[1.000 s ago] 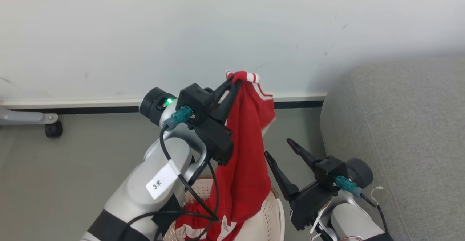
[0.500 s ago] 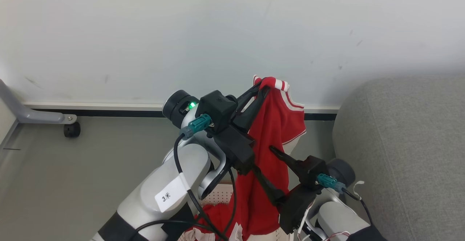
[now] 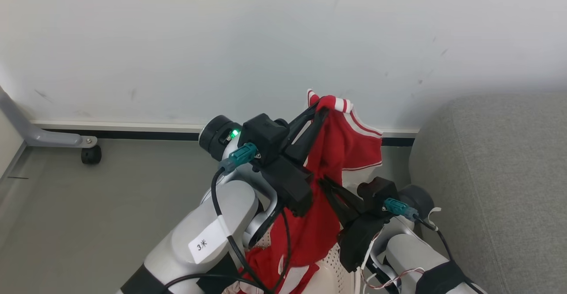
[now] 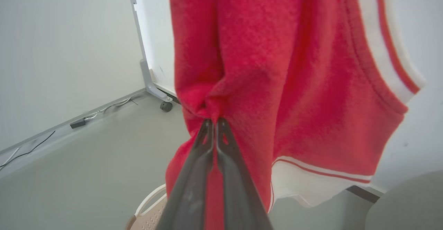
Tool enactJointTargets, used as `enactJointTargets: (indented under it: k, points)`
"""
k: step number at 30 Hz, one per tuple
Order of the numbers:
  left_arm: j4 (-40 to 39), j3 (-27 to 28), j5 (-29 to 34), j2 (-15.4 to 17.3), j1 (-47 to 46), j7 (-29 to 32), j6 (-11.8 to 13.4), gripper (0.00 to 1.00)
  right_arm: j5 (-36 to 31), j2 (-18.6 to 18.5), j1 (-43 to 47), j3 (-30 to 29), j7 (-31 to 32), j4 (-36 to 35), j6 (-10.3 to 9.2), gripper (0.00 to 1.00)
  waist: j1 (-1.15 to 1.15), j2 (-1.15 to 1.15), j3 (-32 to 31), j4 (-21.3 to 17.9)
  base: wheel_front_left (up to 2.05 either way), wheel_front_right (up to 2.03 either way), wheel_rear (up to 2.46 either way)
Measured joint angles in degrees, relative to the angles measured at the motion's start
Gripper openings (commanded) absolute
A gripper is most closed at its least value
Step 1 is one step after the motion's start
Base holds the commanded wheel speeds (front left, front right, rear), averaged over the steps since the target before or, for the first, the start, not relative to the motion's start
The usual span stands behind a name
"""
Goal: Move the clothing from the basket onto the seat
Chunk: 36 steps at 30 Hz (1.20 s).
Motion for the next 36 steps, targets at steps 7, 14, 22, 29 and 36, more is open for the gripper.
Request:
enactJointTargets:
  k: [7, 14, 22, 29, 36]
  points:
    - [0.55, 1.59, -2.0, 1.93, 2.89, 0.0, 1.02, 0.44, 0.27, -0.01, -1.62, -1.49, 0.0, 2.35, 0.01, 0.0, 0.0, 0.0, 0.35, -1.55, 0.0, 0.0, 0.0]
    - [1.25, 2.8, -2.69, 3.41, 6.56, -0.01, 2.01, 1.0, 0.18, -2.18, -2.73, -3.6, 0.01, 1.86, 0.03, 0.0, 0.0, 0.0, 0.72, -3.76, 0.0, 0.0, 0.0]
    - [1.32, 3.0, -2.92, 4.81, 11.12, -0.12, 2.5, 1.0, -0.49, -6.09, -3.31, -5.76, 0.0, -1.13, -0.04, 0.0, 0.01, 0.0, 1.01, -6.88, 0.0, 0.0, 0.0]
    - [0.53, 2.35, -2.91, 5.37, 15.29, -0.37, 2.49, 1.0, -1.52, -9.35, -3.26, -7.25, 0.0, -4.31, -1.1, 0.0, 0.01, 0.0, 1.17, -10.46, 0.0, 0.0, 0.0]
    - [-1.12, 2.01, -2.7, 5.25, 17.28, -0.57, 3.0, 1.0, -2.11, -12.17, -3.18, -8.47, 0.0, -7.75, -1.85, 0.0, 0.01, 0.0, 1.47, -14.39, 0.0, 0.0, 0.0]
